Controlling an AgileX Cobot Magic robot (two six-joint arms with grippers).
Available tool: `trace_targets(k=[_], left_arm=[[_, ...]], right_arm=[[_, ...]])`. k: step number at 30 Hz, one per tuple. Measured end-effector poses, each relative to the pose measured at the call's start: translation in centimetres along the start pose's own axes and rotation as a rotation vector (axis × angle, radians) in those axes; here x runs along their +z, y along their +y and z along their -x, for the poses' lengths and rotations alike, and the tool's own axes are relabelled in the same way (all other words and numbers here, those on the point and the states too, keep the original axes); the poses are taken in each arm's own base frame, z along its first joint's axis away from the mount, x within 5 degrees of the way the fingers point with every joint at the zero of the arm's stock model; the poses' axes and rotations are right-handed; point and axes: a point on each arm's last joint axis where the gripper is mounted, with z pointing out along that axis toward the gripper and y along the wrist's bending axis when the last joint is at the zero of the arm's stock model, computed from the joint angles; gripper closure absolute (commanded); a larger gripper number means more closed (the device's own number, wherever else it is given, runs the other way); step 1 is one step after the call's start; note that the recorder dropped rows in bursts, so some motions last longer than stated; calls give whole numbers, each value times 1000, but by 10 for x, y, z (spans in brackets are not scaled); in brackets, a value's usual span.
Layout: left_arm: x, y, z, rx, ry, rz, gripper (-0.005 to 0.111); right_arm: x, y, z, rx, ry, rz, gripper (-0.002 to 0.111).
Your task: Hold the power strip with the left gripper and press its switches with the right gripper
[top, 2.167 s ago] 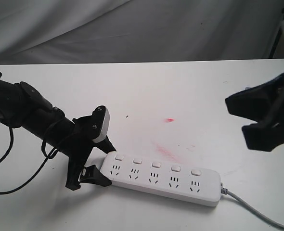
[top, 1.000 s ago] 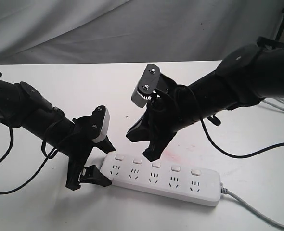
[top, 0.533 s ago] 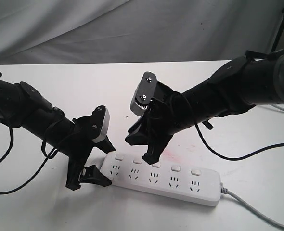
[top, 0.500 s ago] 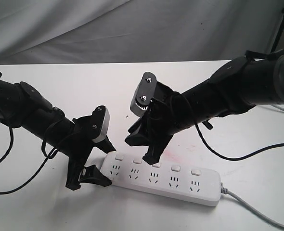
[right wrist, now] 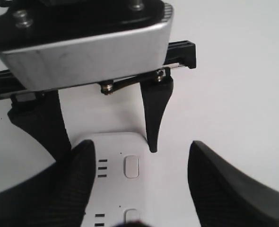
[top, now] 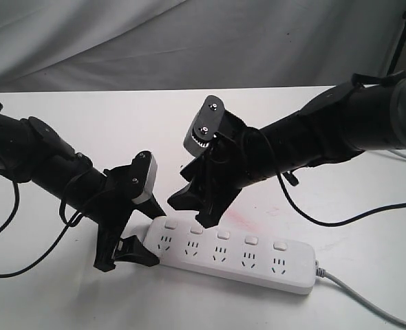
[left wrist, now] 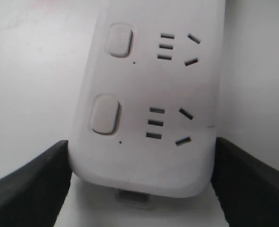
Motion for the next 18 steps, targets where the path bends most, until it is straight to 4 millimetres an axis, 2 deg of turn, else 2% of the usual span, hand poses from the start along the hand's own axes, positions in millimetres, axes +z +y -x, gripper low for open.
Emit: trace_targets(k=[7, 18], left_arm=[[0, 0, 0, 0, 0, 0, 35], [0, 0, 0, 0, 0, 0, 35]], right_arm=[[21, -3, -15, -86, 20, 18, 54], [42, -3, -24, -155, 39, -19, 56]])
